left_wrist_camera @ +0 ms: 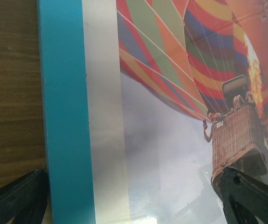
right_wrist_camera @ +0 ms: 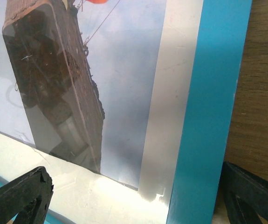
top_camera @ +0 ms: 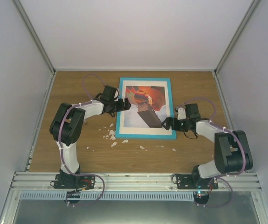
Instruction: Take the photo out of the frame
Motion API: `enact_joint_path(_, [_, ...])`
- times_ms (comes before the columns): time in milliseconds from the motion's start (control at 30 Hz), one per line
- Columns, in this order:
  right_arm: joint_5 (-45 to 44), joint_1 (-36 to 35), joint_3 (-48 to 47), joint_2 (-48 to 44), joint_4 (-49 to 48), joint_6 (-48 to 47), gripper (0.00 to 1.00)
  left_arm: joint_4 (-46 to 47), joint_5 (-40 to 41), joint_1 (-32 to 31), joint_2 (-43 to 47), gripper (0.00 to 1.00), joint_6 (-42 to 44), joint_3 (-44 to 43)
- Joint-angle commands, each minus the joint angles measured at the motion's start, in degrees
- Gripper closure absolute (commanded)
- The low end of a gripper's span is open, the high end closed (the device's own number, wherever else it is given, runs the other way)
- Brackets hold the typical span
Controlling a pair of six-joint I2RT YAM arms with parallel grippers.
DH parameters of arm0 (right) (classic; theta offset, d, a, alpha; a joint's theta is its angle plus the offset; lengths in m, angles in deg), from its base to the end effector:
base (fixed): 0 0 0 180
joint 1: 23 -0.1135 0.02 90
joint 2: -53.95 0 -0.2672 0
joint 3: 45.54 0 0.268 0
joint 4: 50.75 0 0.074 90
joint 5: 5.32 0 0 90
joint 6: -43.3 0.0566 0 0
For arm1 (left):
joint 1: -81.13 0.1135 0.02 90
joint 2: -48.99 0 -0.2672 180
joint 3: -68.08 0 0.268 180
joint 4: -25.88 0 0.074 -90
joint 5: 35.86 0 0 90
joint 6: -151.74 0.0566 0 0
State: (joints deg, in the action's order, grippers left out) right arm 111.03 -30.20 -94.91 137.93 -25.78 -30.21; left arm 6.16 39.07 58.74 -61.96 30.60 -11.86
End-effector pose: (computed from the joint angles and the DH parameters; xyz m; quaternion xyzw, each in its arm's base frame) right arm 0.2704 0.0595 0.1195 0.0165 0.9413 0.2677 0.2049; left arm 0.3889 -0.1761 0.1254 -0.0273 0.9344 -0.2603 0.2418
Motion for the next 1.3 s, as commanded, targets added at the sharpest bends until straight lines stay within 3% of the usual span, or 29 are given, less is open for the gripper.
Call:
enact_joint_path(0, [2.45, -1.96, -0.34, 0.39, -2.01, 0.88, 0.02, 0.66, -4.13, -1.04, -0.03, 0.01, 0.54, -0.77])
enact_joint_path(167, [-4.71, -2.11, -1.38, -1.44, 0.64, 0.16, 0.02, -0.74, -0.23, 1.32, 6.53, 0.01, 1.41, 3.93])
enact_joint_path(367, [-12.16, -4.82, -1.65, -6.43, 5.24, -0.32, 0.01, -3.47, 3.16, -0.40, 16.56, 0.01, 2.39, 14.35])
enact_joint_path(667, [-21.82, -14.98, -4.63, -11.26, 10.42, -1.71, 0.01, -9.04, 9.93, -5.54, 27.89, 0.16, 3.45, 24.89])
enact_joint_path(833, [-26.25, -22.94, -4.79, -11.59, 8.88, -3.19, 0.01, -9.19, 11.67, -8.02, 28.83, 0.24, 2.81, 26.53])
enact_joint_path(1267, [-39.12, -40.60, -7.23, -5.26, 4.50, -10.13, 0.02, -9.64, 14.54, -10.55, 21.36, 0.50, 4.05, 22.04])
